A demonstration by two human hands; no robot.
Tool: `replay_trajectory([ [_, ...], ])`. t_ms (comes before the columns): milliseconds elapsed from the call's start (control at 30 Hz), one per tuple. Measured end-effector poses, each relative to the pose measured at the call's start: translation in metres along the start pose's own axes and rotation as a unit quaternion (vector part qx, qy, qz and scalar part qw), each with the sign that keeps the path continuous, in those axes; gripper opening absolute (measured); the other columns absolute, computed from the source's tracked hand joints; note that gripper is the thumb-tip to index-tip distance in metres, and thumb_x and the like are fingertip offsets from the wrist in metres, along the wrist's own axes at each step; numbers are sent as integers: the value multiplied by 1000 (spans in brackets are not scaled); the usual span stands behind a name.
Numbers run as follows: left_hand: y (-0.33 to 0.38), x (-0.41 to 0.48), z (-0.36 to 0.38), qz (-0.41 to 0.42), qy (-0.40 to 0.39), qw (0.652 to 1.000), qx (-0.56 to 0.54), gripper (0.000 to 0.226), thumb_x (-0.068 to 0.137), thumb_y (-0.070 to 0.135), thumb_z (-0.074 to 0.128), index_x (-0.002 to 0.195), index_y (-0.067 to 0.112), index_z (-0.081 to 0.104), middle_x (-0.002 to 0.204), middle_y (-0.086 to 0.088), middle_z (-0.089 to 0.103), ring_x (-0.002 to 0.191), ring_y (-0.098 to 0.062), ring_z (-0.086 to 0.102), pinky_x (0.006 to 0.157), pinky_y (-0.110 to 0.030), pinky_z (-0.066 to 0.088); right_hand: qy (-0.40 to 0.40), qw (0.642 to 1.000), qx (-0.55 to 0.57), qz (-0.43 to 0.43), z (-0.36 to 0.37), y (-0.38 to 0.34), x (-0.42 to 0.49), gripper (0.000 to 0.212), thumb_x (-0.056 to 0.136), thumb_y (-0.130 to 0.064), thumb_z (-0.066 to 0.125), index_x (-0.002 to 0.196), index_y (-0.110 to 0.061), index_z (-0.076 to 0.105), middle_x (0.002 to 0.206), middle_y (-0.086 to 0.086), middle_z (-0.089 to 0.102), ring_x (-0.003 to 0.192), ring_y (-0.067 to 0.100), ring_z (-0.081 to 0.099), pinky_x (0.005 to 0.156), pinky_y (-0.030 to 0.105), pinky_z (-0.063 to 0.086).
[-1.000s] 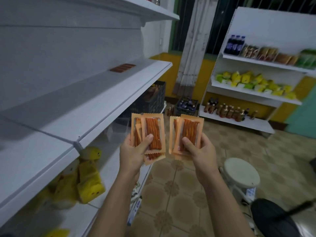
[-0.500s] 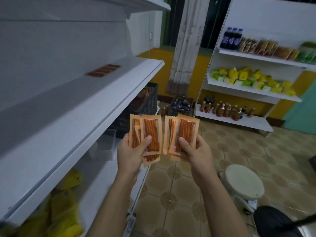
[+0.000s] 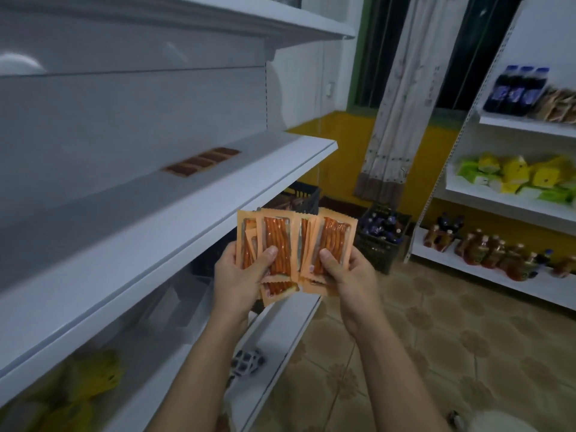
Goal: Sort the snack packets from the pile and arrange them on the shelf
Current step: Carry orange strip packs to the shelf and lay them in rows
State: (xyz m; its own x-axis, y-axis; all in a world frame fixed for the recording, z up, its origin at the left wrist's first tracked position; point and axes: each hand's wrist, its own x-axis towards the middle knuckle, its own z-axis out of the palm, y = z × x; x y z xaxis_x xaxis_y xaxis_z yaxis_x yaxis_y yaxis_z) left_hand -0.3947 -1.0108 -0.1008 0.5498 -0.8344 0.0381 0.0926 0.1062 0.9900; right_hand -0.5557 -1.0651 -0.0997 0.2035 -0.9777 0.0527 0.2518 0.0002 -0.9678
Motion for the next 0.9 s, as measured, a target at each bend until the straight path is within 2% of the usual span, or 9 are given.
replay_trajectory([
  [200, 5, 47, 34, 20, 63, 998, 19, 29, 84, 22, 77, 109, 18, 65, 100, 1, 75, 92, -16, 73, 85, -44, 58, -56, 998, 15, 26, -14, -11, 82, 22, 92, -14, 63, 114, -8, 64, 103, 12, 74, 91, 29, 72, 72, 39, 61],
  [433, 0, 117, 48, 37, 106, 993, 33, 36, 82, 30, 77, 114, 21, 61, 103, 4, 74, 95, -15, 72, 83, -40, 58, -111, 993, 11, 45, 10, -2, 159, 24, 91, -15, 66, 115, -8, 65, 103, 10, 75, 94, 29, 72, 81, 46, 58],
  [600, 0, 181, 41, 54, 116, 991, 29, 37, 83, 33, 77, 116, 22, 63, 105, 4, 74, 97, -15, 72, 89, -49, 56, -142, 988, -15, 51, 41, 0, 217, 22, 93, -16, 64, 114, -11, 65, 101, 8, 75, 92, 24, 73, 79, 40, 59],
  [733, 2, 226, 32, 66, 128, 990, 7, 33, 84, 30, 76, 114, 23, 65, 105, 5, 74, 96, -16, 72, 89, -51, 56, -168, 983, -42, 53, 73, -1, 263, 21, 93, -18, 63, 112, -11, 65, 99, 7, 76, 89, 22, 74, 70, 30, 60],
  [900, -3, 259, -3, 49, 136, 989, -36, 38, 83, 34, 76, 117, 26, 62, 109, -1, 74, 100, -24, 71, 89, -54, 55, -216, 973, -47, 63, 126, 14, 293, 21, 93, -18, 64, 111, -8, 66, 98, 9, 76, 89, 24, 74, 75, 36, 60],
])
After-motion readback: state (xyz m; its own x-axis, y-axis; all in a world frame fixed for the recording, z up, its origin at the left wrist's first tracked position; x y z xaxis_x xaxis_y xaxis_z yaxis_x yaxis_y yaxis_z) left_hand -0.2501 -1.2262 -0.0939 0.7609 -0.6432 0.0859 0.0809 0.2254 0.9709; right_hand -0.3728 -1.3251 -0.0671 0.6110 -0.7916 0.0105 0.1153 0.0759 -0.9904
